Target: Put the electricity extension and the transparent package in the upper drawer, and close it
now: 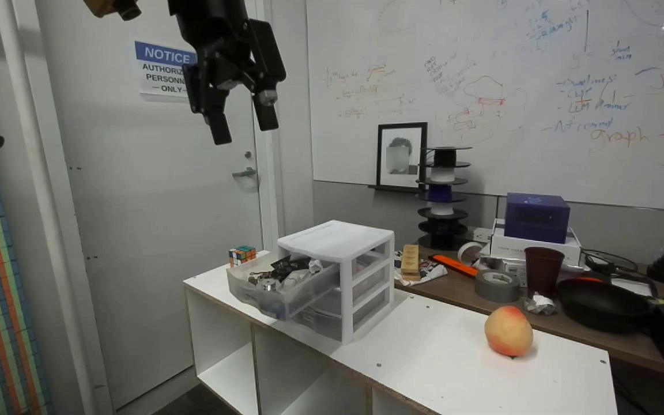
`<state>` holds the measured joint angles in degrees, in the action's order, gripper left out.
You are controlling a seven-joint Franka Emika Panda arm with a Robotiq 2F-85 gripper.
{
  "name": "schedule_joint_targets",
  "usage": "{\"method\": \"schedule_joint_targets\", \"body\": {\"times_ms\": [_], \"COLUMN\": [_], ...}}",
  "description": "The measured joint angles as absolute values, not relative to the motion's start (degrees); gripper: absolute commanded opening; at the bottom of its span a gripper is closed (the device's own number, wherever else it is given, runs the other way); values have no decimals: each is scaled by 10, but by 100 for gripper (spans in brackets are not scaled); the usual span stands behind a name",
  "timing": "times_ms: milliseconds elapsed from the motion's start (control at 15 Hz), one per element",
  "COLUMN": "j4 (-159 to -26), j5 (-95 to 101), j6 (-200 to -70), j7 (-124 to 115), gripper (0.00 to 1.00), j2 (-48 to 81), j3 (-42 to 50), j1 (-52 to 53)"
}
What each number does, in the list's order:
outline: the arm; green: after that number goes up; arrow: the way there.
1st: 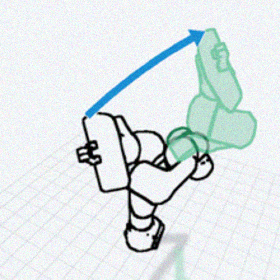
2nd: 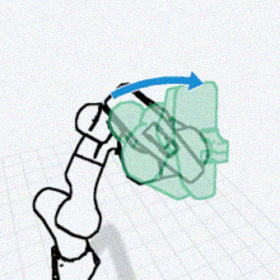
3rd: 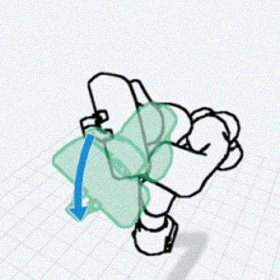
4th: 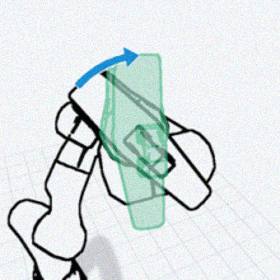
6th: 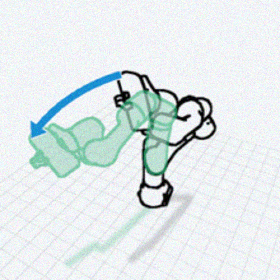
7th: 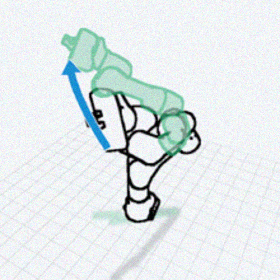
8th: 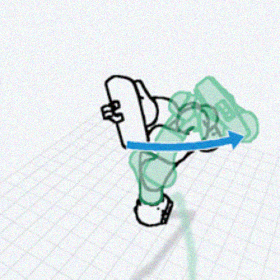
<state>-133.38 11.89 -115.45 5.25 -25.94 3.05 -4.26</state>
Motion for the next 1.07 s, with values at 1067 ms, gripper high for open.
{"method": "schedule_joint_targets", "body": {"times_ms": [1067], "j4": [-1307], "j5": [121], "j6": [-1155], "j7": [45], "gripper": [100], "j2": [-174], "j3": [-32], "j1": [3]}}
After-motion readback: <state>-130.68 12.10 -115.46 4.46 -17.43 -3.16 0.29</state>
